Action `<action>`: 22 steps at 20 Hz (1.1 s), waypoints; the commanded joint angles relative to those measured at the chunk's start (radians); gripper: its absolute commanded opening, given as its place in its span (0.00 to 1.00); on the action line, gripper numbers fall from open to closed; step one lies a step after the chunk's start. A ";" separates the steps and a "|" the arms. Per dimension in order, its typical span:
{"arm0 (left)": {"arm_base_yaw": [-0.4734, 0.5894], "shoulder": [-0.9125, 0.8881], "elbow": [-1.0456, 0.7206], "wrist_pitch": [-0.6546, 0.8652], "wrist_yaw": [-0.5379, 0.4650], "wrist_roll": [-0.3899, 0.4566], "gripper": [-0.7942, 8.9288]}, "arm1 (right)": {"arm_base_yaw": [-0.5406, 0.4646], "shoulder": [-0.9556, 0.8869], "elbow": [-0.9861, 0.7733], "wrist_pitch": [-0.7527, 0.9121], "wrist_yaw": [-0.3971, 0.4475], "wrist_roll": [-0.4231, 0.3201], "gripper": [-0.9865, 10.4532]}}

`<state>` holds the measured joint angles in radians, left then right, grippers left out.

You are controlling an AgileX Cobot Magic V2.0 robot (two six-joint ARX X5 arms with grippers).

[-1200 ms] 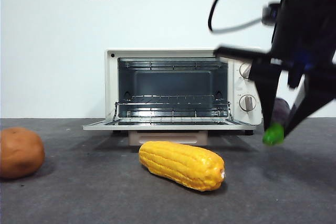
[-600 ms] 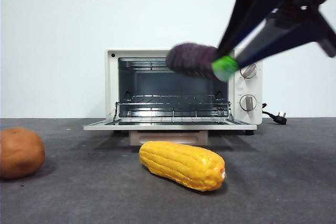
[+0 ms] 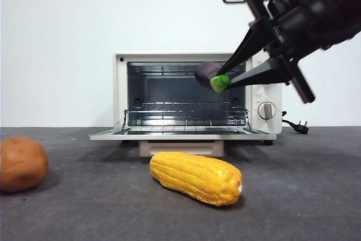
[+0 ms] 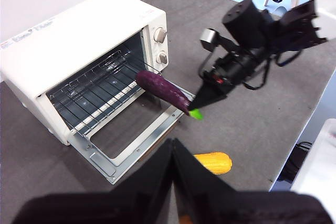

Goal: Take the eggplant from the table,put the eggplant in the oven

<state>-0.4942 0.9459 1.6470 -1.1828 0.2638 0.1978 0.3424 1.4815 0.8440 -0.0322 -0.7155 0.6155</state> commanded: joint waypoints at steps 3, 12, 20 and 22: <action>-0.002 -0.003 -0.006 -0.006 -0.003 -0.010 0.08 | -0.017 0.173 0.215 0.000 0.003 0.060 0.08; -0.002 -0.003 -0.006 -0.032 -0.003 -0.023 0.08 | -0.015 0.381 0.577 -0.233 0.257 0.054 0.08; -0.002 -0.003 -0.006 -0.036 -0.003 -0.023 0.08 | -0.014 0.459 0.579 -0.184 0.469 0.024 0.08; -0.002 -0.003 -0.006 -0.042 -0.003 -0.023 0.08 | -0.014 0.475 0.579 -0.157 0.511 0.024 0.08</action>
<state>-0.4938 0.9459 1.6470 -1.2247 0.2638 0.1822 0.3271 1.9430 1.4200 -0.1898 -0.2119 0.6525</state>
